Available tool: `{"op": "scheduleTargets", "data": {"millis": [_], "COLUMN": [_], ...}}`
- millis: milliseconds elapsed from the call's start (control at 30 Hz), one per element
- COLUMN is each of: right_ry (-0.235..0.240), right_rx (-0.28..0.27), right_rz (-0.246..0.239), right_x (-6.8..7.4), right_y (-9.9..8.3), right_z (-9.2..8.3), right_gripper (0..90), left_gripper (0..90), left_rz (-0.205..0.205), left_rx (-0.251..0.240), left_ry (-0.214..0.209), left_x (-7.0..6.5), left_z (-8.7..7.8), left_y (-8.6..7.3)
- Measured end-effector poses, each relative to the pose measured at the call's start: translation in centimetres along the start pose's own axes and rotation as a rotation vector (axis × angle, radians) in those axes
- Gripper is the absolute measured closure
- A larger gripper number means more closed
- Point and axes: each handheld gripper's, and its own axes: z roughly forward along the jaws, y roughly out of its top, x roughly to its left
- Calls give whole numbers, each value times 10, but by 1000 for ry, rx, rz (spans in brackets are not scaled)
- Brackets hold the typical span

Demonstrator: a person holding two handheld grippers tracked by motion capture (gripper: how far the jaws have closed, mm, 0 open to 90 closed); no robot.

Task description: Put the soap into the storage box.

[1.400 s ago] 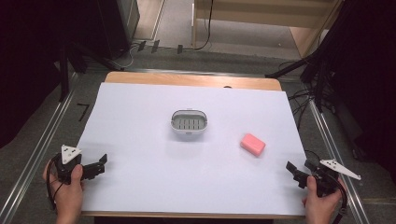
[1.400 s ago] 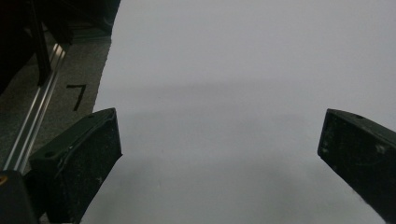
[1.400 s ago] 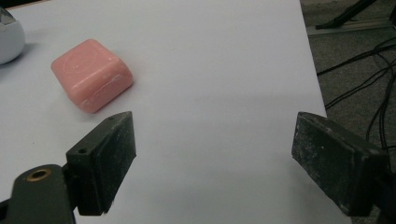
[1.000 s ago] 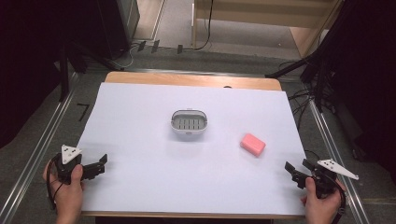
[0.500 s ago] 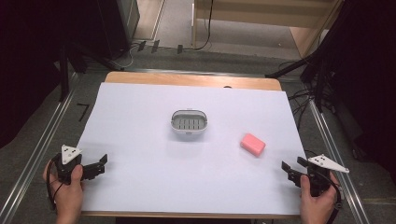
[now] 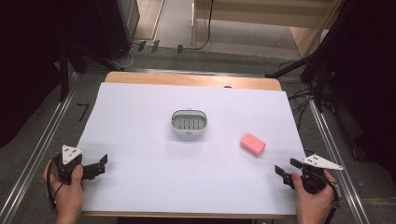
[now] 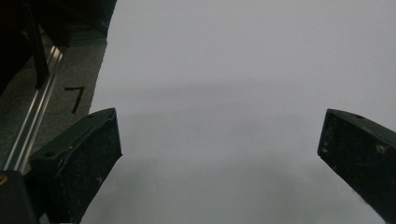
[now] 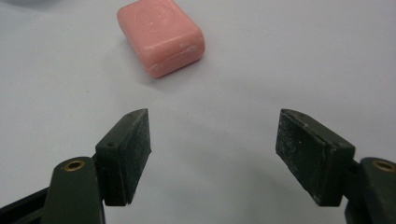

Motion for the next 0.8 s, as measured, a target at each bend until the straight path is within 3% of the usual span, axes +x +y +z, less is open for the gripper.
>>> {"op": "scheduleTargets", "data": {"millis": [267,433,800], "right_ry": [29,76,104], "right_rx": [54,104,172], "right_rz": [-84,-124,-223], "right_x": [1,1,13], "right_y": [11,19,44], "right_z": [4,10,33], "right_gripper": [338,346,294], "left_gripper": [0,0,0], "left_rz": [12,15,18], "left_rx": [-7,-10,-12], "left_ry": [4,6,6], "left_x": [-1,-2,-2], "left_z": [-1,-1,-1], "left_y": [0,-1,-1]}}
